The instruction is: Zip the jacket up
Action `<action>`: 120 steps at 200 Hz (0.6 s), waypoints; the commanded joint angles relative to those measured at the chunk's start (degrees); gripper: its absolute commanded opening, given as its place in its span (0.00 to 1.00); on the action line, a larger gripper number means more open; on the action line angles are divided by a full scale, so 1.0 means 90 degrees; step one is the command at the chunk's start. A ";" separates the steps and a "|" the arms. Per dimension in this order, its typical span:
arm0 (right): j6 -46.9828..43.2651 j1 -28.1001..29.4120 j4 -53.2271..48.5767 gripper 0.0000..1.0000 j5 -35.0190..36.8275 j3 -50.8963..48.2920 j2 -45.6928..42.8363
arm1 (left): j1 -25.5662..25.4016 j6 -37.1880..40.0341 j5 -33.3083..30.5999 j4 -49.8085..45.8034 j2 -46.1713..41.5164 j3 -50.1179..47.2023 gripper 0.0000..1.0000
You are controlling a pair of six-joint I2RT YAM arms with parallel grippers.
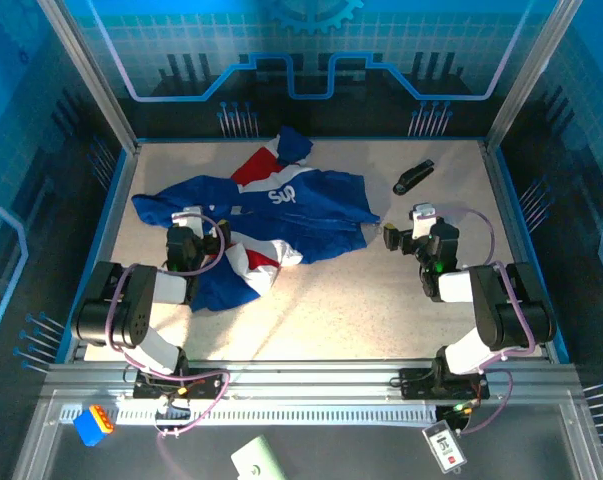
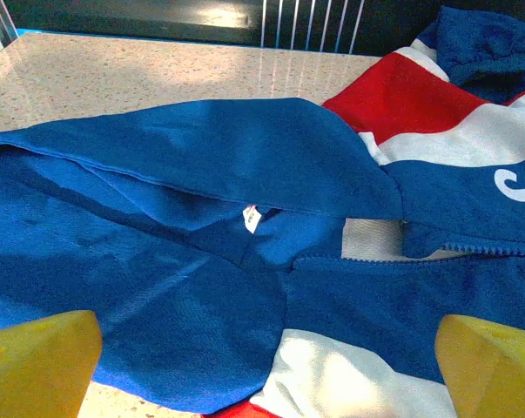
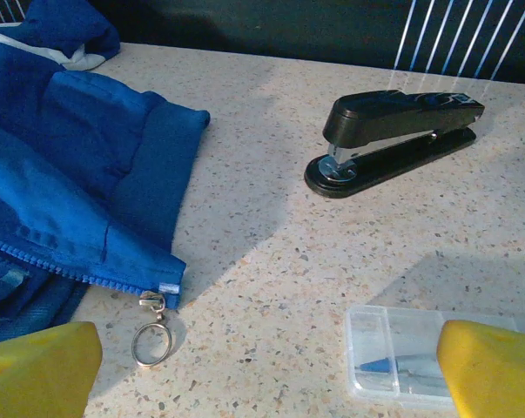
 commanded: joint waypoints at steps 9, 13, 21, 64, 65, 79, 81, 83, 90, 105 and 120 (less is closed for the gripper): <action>-0.0020 -0.0096 -0.0007 1.00 -0.0104 0.0061 -0.0056 | 0.0032 0.0095 0.0137 -0.0017 -0.0105 0.0094 0.99; -0.0016 -0.0096 -0.0009 1.00 -0.0102 0.0061 -0.0056 | 0.0032 0.0097 0.0133 -0.0015 -0.0100 0.0094 0.99; -0.0024 -0.0092 -0.0008 1.00 -0.0104 0.0061 -0.0056 | 0.0035 0.0095 0.0135 -0.0013 -0.0101 0.0093 0.99; -0.0026 -0.0073 -0.0008 1.00 -0.0076 0.0066 -0.0056 | 0.0037 0.0091 0.0137 -0.0021 -0.0102 0.0088 0.99; -0.0026 -0.0073 -0.0008 1.00 -0.0079 0.0063 -0.0056 | 0.0035 0.0090 0.0137 -0.0016 -0.0106 0.0091 0.99; -0.0027 -0.0079 -0.0008 1.00 -0.0072 0.0056 -0.0056 | 0.0032 0.0094 0.0137 -0.0028 -0.0109 0.0089 0.99; -0.0029 -0.0082 -0.0008 1.00 -0.0072 0.0060 -0.0056 | 0.0032 0.0090 0.0142 -0.0030 -0.0102 0.0093 0.99; -0.0029 -0.0082 -0.0013 1.00 -0.0072 0.0060 -0.0056 | 0.0035 0.0089 0.0139 -0.0030 -0.0108 0.0094 0.99; -0.0028 -0.0076 -0.0008 1.00 -0.0077 0.0061 -0.0056 | 0.0032 0.0090 0.0141 -0.0031 -0.0100 0.0094 0.99; -0.0029 -0.0066 -0.0011 1.00 -0.0075 0.0066 -0.0056 | 0.0032 0.0088 0.0143 -0.0031 -0.0100 0.0092 0.99; -0.0026 -0.0064 -0.0010 1.00 -0.0072 0.0062 -0.0056 | 0.0032 0.0088 0.0144 -0.0028 -0.0098 0.0092 0.99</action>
